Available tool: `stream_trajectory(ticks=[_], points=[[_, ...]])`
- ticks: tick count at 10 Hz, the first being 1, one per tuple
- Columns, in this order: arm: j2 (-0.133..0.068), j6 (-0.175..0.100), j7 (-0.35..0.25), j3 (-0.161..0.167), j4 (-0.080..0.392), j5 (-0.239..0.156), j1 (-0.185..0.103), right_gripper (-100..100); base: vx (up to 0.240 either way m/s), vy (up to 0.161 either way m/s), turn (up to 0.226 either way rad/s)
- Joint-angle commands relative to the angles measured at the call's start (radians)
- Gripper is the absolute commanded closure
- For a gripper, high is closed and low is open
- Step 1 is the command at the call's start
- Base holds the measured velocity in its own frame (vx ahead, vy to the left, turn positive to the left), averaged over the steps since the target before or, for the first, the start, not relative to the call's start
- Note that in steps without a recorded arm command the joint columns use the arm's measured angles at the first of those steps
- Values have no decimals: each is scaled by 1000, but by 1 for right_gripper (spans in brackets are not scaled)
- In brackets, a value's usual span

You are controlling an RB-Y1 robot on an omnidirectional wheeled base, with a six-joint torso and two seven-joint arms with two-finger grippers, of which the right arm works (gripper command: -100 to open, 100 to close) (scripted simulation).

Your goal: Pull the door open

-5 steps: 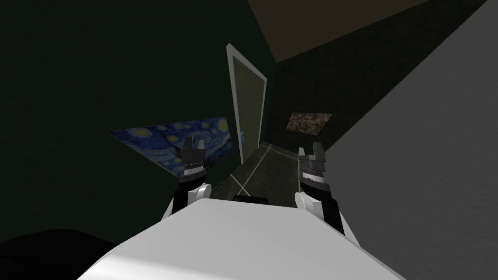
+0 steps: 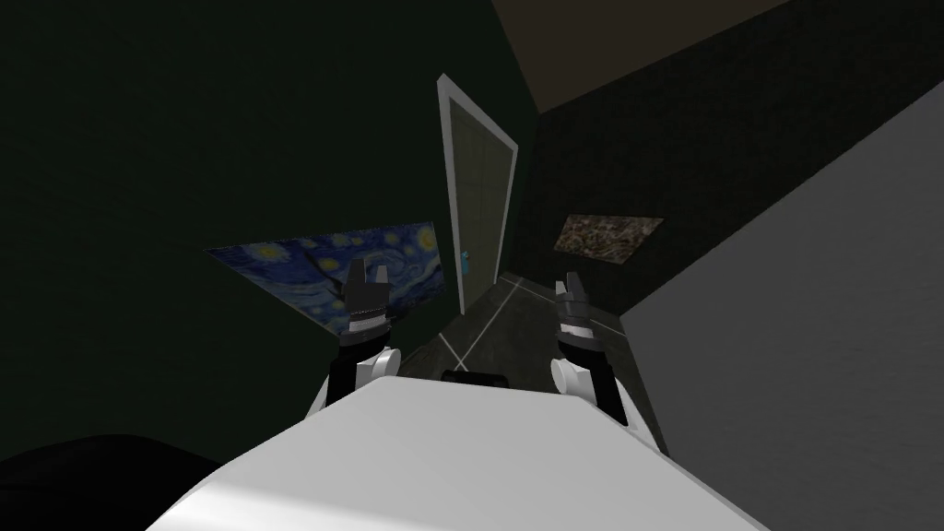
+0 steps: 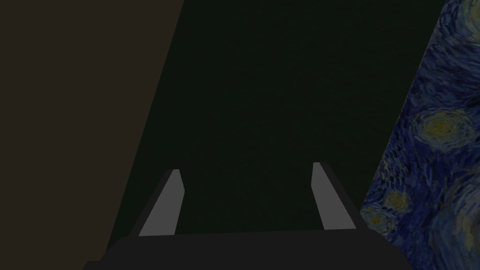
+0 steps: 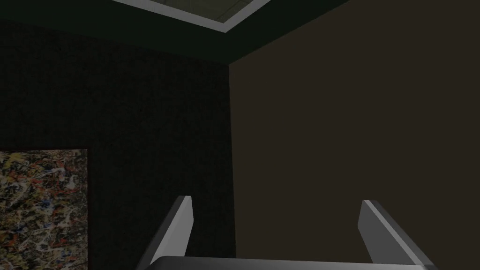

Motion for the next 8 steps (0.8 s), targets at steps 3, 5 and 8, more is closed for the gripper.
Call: stream_trajectory(ticks=[3, 5, 8], points=[[-14, 5, 64, 18, 79, 53, -37, -100, 122, -37, 146], [-19, 8, 91, 26, 113, 76, -55, -100, 94, -30, 102], [-30, 16, 150, 42, 188, 126, -96, -100, 125, -39, 169]])
